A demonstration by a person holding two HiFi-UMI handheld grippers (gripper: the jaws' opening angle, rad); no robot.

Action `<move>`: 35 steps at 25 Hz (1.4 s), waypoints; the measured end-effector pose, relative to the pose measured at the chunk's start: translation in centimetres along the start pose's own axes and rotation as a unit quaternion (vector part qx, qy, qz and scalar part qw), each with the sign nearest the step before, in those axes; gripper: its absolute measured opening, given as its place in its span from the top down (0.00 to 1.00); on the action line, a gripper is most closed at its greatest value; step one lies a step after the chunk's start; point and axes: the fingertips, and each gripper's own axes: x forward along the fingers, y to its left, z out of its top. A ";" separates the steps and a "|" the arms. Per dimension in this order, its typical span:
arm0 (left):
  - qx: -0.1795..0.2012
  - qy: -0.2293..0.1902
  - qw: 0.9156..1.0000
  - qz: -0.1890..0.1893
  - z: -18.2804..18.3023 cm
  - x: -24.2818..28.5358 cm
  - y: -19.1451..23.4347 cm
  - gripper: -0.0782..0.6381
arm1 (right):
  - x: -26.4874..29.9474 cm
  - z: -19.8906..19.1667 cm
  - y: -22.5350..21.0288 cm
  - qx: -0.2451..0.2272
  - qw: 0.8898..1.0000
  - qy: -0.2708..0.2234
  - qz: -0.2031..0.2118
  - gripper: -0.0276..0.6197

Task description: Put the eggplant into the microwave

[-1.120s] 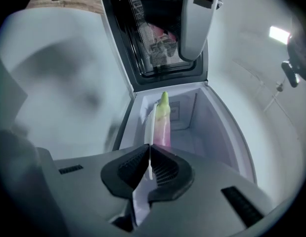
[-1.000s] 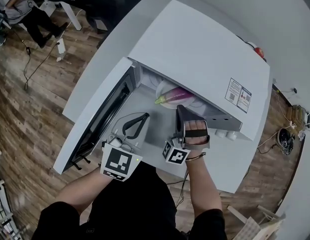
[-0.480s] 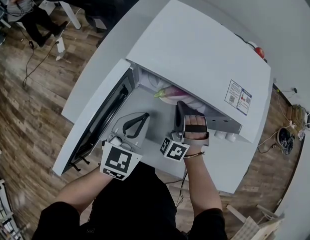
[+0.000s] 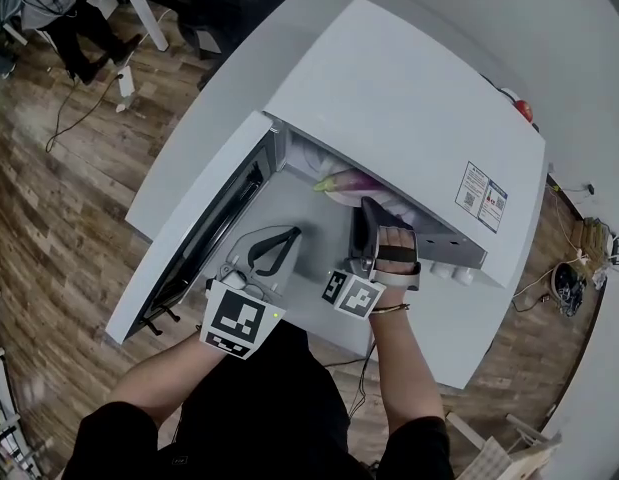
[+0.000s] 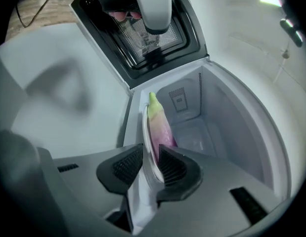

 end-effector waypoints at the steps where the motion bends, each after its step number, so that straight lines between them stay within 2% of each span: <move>1: 0.000 0.001 1.000 -0.002 0.0 -0.1 -0.2 0.88 | -0.1 0.0 0.0 0.003 1.000 -0.001 0.001 0.80; 8: 0.000 0.002 1.000 -0.010 0.3 -0.5 -0.9 0.88 | -1.5 0.2 -0.4 0.009 1.000 -0.021 -0.012 0.77; 11: 0.001 0.003 1.000 -0.011 0.3 -0.6 -0.9 0.88 | -2.0 1.1 -0.3 0.003 0.999 -0.038 -0.009 0.87; 16: -0.003 0.004 1.000 -0.008 0.1 -0.7 -0.7 0.88 | -1.3 1.7 0.4 0.011 0.999 -0.033 0.013 0.87; 28: -0.007 0.003 1.000 -0.001 0.4 -0.6 0.1 0.88 | 0.2 2.3 0.2 0.020 0.999 -0.032 0.021 0.87; 35: -0.005 0.011 1.000 -0.011 0.0 -0.2 -0.4 0.88 | 1.2 2.7 -0.2 0.038 0.999 -0.028 0.020 0.87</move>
